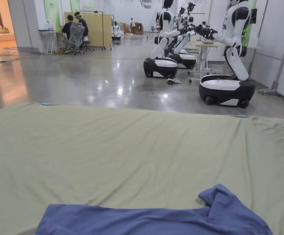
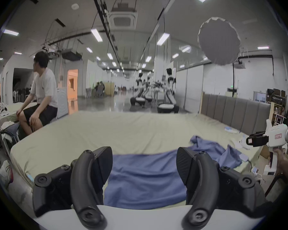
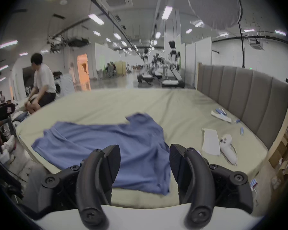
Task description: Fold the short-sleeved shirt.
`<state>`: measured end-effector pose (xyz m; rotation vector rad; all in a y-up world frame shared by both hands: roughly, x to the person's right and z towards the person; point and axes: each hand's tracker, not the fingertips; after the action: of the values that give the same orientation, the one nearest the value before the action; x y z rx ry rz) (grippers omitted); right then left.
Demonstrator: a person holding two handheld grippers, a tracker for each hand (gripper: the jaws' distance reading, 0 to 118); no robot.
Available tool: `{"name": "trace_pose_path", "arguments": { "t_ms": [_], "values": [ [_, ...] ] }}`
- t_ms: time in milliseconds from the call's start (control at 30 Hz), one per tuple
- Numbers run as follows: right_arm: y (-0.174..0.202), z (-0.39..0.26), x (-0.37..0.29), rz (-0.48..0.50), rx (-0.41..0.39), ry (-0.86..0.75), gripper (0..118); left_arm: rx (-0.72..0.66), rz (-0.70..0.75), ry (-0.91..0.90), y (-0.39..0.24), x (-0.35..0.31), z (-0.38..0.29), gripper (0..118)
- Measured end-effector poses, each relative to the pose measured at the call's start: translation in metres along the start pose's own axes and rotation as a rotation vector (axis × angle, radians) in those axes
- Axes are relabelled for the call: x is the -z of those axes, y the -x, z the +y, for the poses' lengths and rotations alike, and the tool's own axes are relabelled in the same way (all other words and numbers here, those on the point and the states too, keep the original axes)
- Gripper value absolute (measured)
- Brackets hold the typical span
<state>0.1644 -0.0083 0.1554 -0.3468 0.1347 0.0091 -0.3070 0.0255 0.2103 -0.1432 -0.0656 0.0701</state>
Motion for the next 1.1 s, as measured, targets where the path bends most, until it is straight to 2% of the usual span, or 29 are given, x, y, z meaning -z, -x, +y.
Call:
{"name": "trace_pose_path", "arguments": {
  "t_ms": [167, 200, 233, 267, 300, 333, 367, 500, 667, 800, 967, 1000, 1100],
  "values": [
    [0.023, 0.022, -0.014, 0.06, 0.013, -0.102, 66, 0.06, 0.071, -0.072, -0.022, -0.01, 0.013, 76],
    [0.024, 0.025, -0.016, 0.073, 0.011, -0.112, 62, 0.061, 0.071, -0.074, -0.024, -0.012, 0.016, 71],
    [0.027, 0.027, -0.017, 0.078, 0.008, -0.118, 47, 0.061, 0.065, -0.076, -0.026, -0.014, 0.02, 51],
    [0.029, 0.027, -0.018, 0.075, 0.004, -0.122, 28, 0.061, 0.049, -0.083, -0.027, -0.016, 0.021, 28],
    [0.032, 0.028, -0.019, 0.073, 0.001, -0.125, 9, 0.053, 0.042, -0.084, -0.028, -0.018, 0.023, 11],
    [0.033, 0.028, -0.018, 0.071, -0.007, -0.123, 2, 0.048, 0.043, -0.086, -0.03, -0.019, 0.024, 3],
    [0.035, 0.027, -0.018, 0.062, -0.012, -0.127, 0, 0.048, 0.052, -0.091, -0.031, -0.02, 0.024, 0],
    [0.039, 0.023, -0.014, 0.039, -0.037, -0.096, 0, 0.045, 0.076, -0.076, -0.029, -0.024, 0.026, 0],
    [0.04, 0.023, -0.011, 0.053, -0.01, -0.099, 0, -0.003, 0.072, -0.051, -0.019, -0.024, 0.029, 0],
    [0.042, 0.026, -0.003, 0.058, -0.021, -0.095, 0, -0.015, 0.081, -0.027, -0.012, -0.016, 0.03, 0],
    [0.043, 0.023, 0.007, 0.093, -0.022, -0.078, 0, -0.112, 0.016, 0.147, 0.018, 0.032, 0.031, 0],
    [0.043, 0.021, 0.009, 0.099, -0.022, -0.075, 0, -0.132, 0.001, 0.183, 0.027, 0.05, 0.03, 4],
    [0.042, 0.015, 0.014, 0.111, -0.009, -0.062, 0, -0.193, -0.018, 0.34, 0.056, 0.122, 0.024, 64]
  ]
}}
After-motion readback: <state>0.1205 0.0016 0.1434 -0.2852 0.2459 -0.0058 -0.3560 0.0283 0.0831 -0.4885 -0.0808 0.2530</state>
